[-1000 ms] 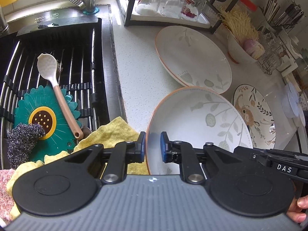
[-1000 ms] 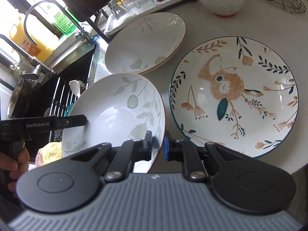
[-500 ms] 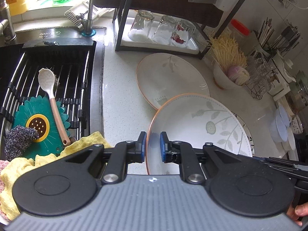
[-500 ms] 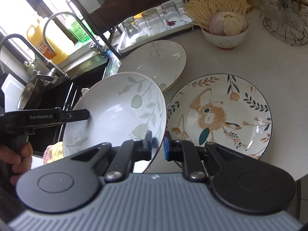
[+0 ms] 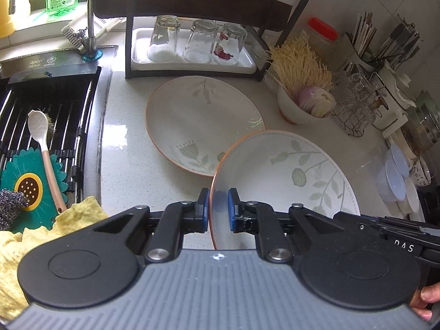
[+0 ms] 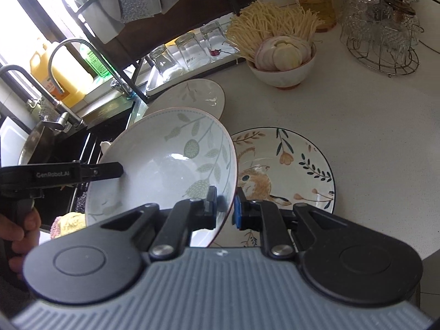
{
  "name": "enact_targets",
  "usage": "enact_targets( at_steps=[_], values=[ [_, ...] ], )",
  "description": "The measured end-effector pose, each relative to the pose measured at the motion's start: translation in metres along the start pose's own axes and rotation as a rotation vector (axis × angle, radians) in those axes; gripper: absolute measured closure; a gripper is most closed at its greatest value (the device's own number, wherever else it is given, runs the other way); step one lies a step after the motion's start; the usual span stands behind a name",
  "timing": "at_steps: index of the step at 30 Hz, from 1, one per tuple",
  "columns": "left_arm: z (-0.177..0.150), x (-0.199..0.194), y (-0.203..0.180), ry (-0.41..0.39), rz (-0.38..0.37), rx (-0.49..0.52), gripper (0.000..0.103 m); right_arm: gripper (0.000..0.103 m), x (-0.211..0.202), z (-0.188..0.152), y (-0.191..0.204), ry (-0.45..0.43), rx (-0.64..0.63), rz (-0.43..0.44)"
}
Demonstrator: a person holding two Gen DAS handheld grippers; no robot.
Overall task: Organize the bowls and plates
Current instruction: 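Lift the white bowl with both tools and lower it onto the floral plate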
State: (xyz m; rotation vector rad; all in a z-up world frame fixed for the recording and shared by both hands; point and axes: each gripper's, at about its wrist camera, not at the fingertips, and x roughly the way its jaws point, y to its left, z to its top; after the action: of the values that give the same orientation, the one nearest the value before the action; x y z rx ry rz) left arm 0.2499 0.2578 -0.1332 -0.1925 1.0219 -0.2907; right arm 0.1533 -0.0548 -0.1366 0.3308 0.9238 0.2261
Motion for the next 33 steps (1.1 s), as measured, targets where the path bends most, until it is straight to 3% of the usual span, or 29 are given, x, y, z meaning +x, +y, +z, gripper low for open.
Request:
enact_targets(
  at_steps=[13, 20, 33],
  values=[
    [-0.013, 0.041, -0.046, 0.076, -0.006, 0.001, 0.088, 0.085, 0.003, -0.007, -0.051, 0.011, 0.04, -0.083],
    [-0.015, 0.059, -0.054, 0.1, 0.016, -0.039, 0.087, 0.083, 0.009, -0.008, -0.058, 0.01, -0.02, -0.132],
    [-0.006, 0.084, -0.064, 0.187, 0.109, 0.027, 0.084, 0.083, 0.029, -0.003, -0.058, -0.009, -0.054, -0.175]
  ],
)
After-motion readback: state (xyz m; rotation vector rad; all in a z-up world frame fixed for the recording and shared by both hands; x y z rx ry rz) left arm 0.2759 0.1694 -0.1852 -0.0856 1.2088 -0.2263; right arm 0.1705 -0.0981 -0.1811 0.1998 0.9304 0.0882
